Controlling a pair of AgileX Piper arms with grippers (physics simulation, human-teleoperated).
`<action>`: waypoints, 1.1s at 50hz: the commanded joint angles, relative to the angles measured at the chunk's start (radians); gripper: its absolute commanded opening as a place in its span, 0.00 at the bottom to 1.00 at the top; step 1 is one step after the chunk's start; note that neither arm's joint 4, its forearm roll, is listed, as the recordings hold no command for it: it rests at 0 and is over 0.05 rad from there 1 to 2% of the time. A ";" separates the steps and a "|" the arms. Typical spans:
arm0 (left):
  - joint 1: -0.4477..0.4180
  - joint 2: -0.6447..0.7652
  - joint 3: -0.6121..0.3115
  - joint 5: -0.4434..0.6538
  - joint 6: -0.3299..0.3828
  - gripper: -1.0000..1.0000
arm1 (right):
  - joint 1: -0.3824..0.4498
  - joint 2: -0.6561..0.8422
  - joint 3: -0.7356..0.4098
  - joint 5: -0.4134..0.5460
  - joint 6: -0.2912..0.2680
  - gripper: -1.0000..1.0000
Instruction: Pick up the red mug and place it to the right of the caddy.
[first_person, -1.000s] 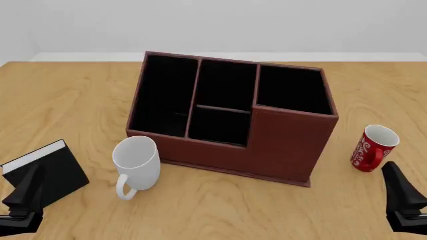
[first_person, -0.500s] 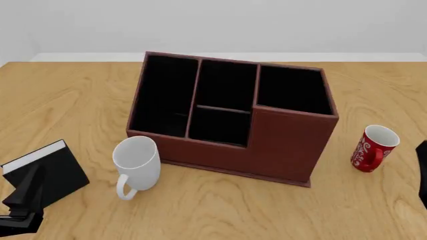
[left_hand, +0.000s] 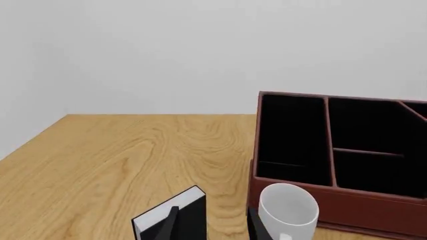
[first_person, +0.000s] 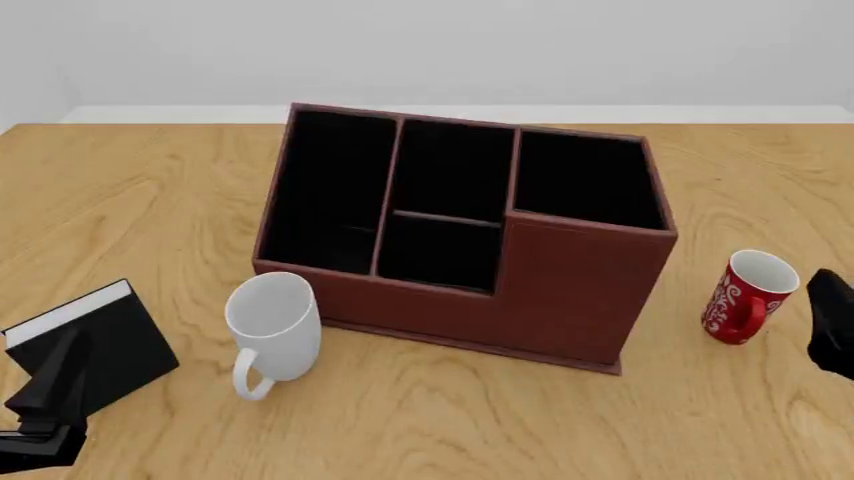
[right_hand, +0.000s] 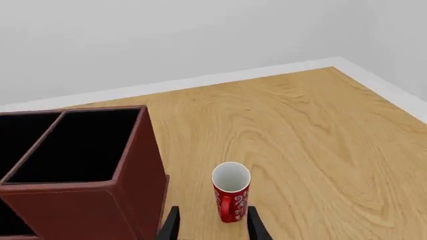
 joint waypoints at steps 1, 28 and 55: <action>0.000 0.000 0.000 0.000 0.000 1.00 | -0.044 0.103 0.005 -0.054 -0.036 1.00; 0.000 0.000 0.000 0.000 0.000 1.00 | -0.053 0.345 0.050 -0.288 -0.077 1.00; 0.000 0.000 0.000 0.000 0.000 1.00 | -0.046 0.604 0.052 -0.485 -0.071 1.00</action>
